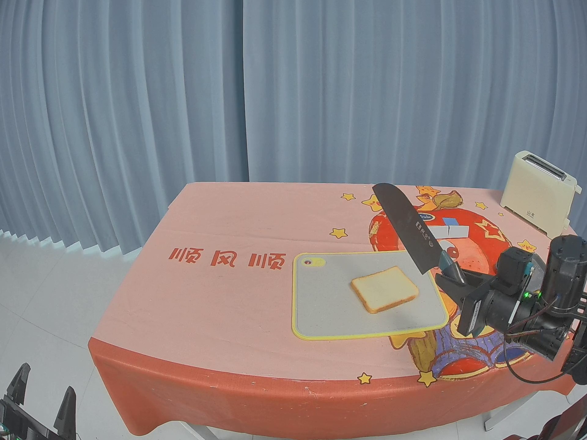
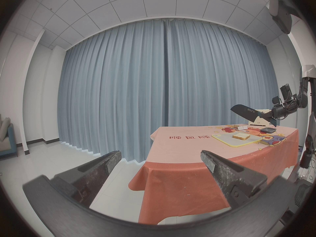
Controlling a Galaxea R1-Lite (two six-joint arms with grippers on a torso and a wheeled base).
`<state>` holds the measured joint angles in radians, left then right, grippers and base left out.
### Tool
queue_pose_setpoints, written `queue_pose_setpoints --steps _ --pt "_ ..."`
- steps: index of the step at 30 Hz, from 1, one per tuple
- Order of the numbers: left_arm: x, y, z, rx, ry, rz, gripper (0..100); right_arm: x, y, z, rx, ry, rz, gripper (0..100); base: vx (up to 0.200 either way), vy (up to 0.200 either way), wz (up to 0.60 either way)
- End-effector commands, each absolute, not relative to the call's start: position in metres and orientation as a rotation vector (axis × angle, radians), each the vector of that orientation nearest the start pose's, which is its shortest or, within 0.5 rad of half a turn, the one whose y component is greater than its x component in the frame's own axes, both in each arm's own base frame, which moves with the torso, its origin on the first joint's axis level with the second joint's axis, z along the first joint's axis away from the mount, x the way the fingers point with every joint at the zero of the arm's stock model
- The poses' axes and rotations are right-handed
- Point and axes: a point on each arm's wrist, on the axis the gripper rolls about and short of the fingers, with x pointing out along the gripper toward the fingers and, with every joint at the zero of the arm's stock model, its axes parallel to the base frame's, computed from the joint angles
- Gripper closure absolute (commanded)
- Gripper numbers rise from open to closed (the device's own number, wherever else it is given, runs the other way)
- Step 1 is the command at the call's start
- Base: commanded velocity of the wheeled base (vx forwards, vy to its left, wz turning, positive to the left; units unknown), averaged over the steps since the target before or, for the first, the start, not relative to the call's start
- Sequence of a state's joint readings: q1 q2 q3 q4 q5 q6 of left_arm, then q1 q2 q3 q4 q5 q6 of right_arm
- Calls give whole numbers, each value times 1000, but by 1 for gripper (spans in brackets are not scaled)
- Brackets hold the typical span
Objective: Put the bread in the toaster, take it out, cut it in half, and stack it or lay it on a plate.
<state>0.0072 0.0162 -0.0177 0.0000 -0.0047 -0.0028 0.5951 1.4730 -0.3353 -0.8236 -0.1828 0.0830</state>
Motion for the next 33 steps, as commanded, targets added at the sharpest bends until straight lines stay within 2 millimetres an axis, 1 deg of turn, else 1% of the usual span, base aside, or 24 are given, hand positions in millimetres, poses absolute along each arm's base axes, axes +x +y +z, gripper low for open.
queue_pose_setpoints --steps 1,3,4,7,8,13,16,17,25,28,31,33 --pt "-23 0 75 -3 0 3 0 171 110 146 -27 288 424 100 0 0 0" --pt "-23 0 75 -3 0 3 0 171 111 146 -22 293 453 100 0 0 0" --pt "-23 0 75 -3 0 3 0 171 112 145 -11 306 531 100 0 0 0" --pt "-23 0 75 -3 0 3 0 167 109 142 -10 323 562 100 0 0 0" --pt "-23 0 76 -3 -2 3 0 166 108 139 -11 334 563 100 0 0 0" --pt "-23 0 75 -3 0 3 0 167 107 138 -11 342 557 100 0 0 0" --pt "-23 0 75 -3 0 3 0 171 109 142 -14 334 545 100 0 0 0" --pt "-23 0 75 -3 0 3 0 173 111 148 -11 317 548 100 0 0 0" --pt "-23 0 75 -3 0 3 0 170 109 146 -34 349 546 100 0 0 0" --pt "-23 0 75 -3 0 3 0 169 106 148 -55 341 536 100 0 0 0" --pt "-23 0 76 -3 -2 3 0 172 98 149 -75 372 486 100 0 0 0" --pt "-23 0 75 -3 0 3 0 172 96 155 -71 371 467 100 0 0 0"
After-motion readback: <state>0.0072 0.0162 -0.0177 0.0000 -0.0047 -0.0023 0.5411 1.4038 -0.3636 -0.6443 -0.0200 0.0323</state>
